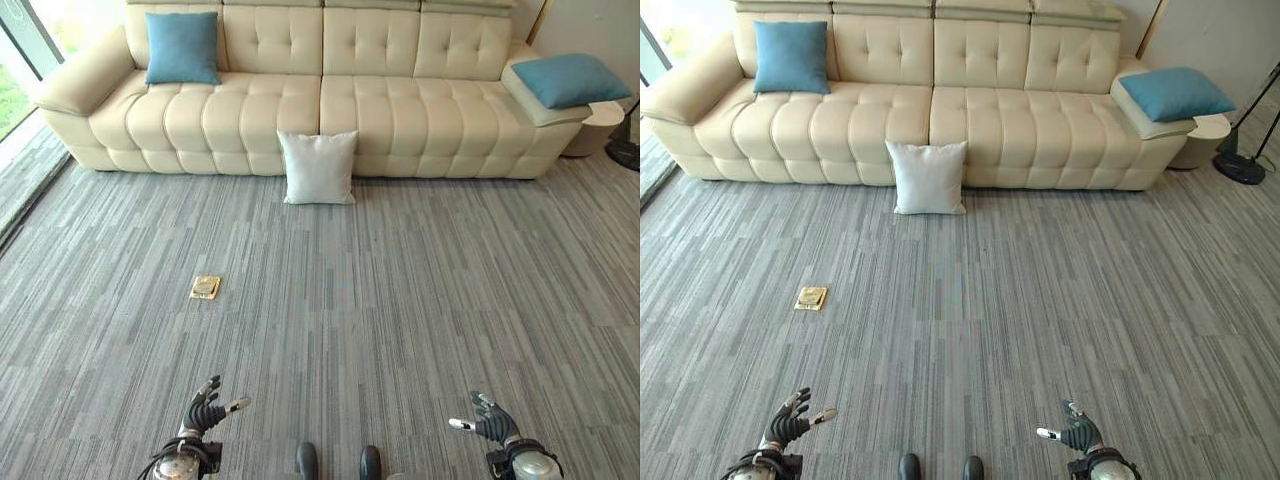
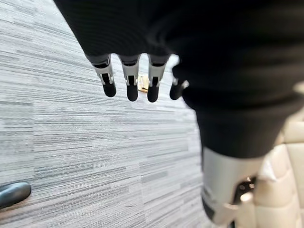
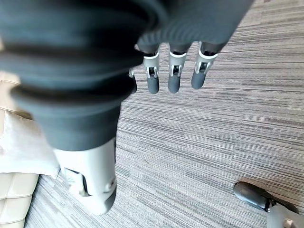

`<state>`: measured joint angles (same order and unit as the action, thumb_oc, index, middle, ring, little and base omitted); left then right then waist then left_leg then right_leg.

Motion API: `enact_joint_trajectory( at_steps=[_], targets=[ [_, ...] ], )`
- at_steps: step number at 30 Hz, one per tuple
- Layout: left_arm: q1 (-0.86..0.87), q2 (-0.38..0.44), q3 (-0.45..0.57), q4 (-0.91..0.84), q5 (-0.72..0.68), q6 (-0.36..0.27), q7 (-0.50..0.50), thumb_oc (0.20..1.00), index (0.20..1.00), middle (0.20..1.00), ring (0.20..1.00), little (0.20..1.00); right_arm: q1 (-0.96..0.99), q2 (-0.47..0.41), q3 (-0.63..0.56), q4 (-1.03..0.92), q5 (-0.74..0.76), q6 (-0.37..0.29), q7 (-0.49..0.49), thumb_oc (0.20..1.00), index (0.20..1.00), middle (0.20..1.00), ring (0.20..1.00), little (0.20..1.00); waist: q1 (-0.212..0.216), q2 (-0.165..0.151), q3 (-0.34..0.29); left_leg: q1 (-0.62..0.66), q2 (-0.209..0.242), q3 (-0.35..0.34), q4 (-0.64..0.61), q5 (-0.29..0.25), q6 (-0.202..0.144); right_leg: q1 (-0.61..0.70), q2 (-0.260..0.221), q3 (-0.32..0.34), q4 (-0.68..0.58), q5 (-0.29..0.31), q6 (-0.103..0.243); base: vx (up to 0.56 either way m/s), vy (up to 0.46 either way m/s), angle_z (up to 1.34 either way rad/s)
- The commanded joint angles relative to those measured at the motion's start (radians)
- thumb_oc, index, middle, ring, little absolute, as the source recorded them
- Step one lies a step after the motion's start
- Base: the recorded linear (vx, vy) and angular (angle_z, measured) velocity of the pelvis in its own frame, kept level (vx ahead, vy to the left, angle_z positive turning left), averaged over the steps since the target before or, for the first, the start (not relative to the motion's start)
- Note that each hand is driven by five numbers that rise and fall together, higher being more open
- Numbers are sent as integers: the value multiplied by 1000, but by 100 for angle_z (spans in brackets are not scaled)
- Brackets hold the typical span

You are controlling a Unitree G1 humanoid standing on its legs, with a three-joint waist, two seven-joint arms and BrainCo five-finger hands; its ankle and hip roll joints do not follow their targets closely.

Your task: Pick up all the scattered cushions and arrange them neatly on the sofa.

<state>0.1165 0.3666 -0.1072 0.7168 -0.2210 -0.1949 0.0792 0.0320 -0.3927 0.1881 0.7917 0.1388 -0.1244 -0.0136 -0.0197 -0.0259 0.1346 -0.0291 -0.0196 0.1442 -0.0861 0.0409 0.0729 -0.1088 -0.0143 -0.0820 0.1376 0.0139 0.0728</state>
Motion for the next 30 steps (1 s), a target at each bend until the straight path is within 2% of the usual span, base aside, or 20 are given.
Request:
enact_joint_trajectory(
  at_steps=[1,2,4,7,9,11,13,14,15,17,20,21,23,25,27,29,30],
  targets=[
    [-23,36,23,-47,-39,-45,17,1000,1000,1000,1000,1000,-31,-13,26,-51,19,-30,-13,1000,1000,1000,1000,1000,4,-30,22,42,-37,-29,122,-171,-14,-32,-110,11,189,15,115,136,123,5],
    [-34,33,10,-46,-32,-44,16,1000,1000,1000,1000,1000,-34,-10,34,-67,19,-31,-12,1000,1000,1000,1000,1000,-6,-17,40,71,-40,-42,124,-187,-6,-82,-104,15,256,18,102,204,148,13],
    [-42,27,2,-32,-24,-46,18,1000,1000,1000,1000,1000,-34,-15,43,-82,11,-30,-8,1000,1000,1000,1000,1000,-19,-7,53,111,-46,-56,112,-202,-5,-124,-97,7,251,12,88,247,79,14],
    [-55,19,-16,-24,-27,-46,17,1000,1000,1000,1000,1000,-41,-23,59,-80,3,-29,-9,1000,1000,1000,1000,1000,-38,2,64,159,-56,-73,91,-223,-11,-164,-100,-37,143,7,79,279,-30,10],
    [-66,9,-31,-14,-26,-46,20,1000,1000,1000,1000,1000,-39,-27,64,-81,-5,-29,-12,1000,1000,1000,1000,1000,-61,2,72,204,-70,-97,90,-251,-24,-197,-97,-53,12,39,90,420,-105,22],
    [-66,3,-38,-5,-13,-45,21,1000,1000,1000,1000,1000,-28,-32,61,-86,-14,-26,-11,1000,1000,1000,1000,1000,-76,10,75,235,-71,-114,96,-260,-36,-212,-96,-65,-17,58,96,413,-137,37],
    [-57,-2,-48,-12,-7,-45,11,1000,1000,1000,1000,1000,-2,-39,52,-96,-16,-26,-5,1000,1000,1000,1000,1000,-83,12,67,259,-76,-137,107,-269,-46,-197,-95,-58,-15,62,86,415,-197,73],
    [-47,-13,-49,1,-3,-43,8,1000,1000,1000,1000,1000,22,-40,37,-94,-17,-27,0,1000,1000,1000,1000,1000,-93,24,50,273,-61,-154,128,-238,-76,-186,-78,-60,15,59,63,479,-273,89],
    [-45,-16,-51,9,-5,-44,6,1000,1000,1000,1000,1000,33,-42,28,-94,-11,-29,1,1000,1000,1000,1000,1000,-96,33,44,272,-51,-155,144,-210,-95,-176,-72,-71,20,54,55,459,-298,91],
    [-47,-20,-63,26,-12,-45,4,1000,1000,1000,1000,1000,44,-46,19,-86,7,-37,0,1000,1000,1000,1000,1000,-110,47,34,248,-26,-154,205,-115,-152,-150,-53,-86,23,39,33,287,-248,50],
    [-53,-19,-83,14,-16,-45,-8,1000,1000,1000,1000,1000,54,-50,10,-75,26,-44,-6,1000,1000,1000,1000,1000,-123,45,20,197,23,-85,320,-40,-206,-85,-39,-110,4,-11,-5,286,-243,33],
    [-58,-18,-88,20,-14,-45,-7,1000,1000,1000,1000,1000,51,-52,8,-73,32,-43,-9,1000,1000,1000,1000,1000,-123,39,23,175,34,-60,369,-21,-211,-64,-35,-106,-1,-26,-13,280,-213,27],
    [-70,-20,-102,20,-19,-45,-11,1000,1000,1000,1000,1000,51,-53,4,-59,45,-44,-12,1000,1000,1000,1000,1000,-116,23,34,119,57,-9,409,-30,-189,-23,-35,-98,-9,-54,-25,273,-170,-6],
    [-79,-17,-115,16,-14,-43,-17,1000,1000,1000,1000,1000,49,-54,3,-51,48,-42,-13,1000,1000,1000,1000,1000,-104,2,39,56,74,53,395,-84,-155,17,-46,-100,-19,-79,-28,265,-118,-11],
    [-81,-12,-124,6,-2,-40,-19,1000,1000,1000,1000,1000,48,-56,-1,-47,48,-40,-18,1000,1000,1000,1000,1000,-96,-15,44,-10,87,106,349,-122,-137,55,-53,-98,-28,-102,-24,280,-80,-11],
    [-79,-6,-123,-6,3,-37,-20,1000,1000,1000,1000,1000,44,-55,-4,-42,51,-40,-25,1000,1000,1000,1000,1000,-82,-21,46,-78,114,141,284,-101,-150,110,-44,-89,-44,-134,-15,320,-46,-1],
    [-78,-4,-123,-11,5,-35,-19,1000,1000,1000,1000,1000,43,-53,-4,-42,51,-40,-28,1000,1000,1000,1000,1000,-75,-26,51,-91,120,160,245,-58,-151,122,-40,-91,-49,-129,-18,297,-11,1]
  ],
)
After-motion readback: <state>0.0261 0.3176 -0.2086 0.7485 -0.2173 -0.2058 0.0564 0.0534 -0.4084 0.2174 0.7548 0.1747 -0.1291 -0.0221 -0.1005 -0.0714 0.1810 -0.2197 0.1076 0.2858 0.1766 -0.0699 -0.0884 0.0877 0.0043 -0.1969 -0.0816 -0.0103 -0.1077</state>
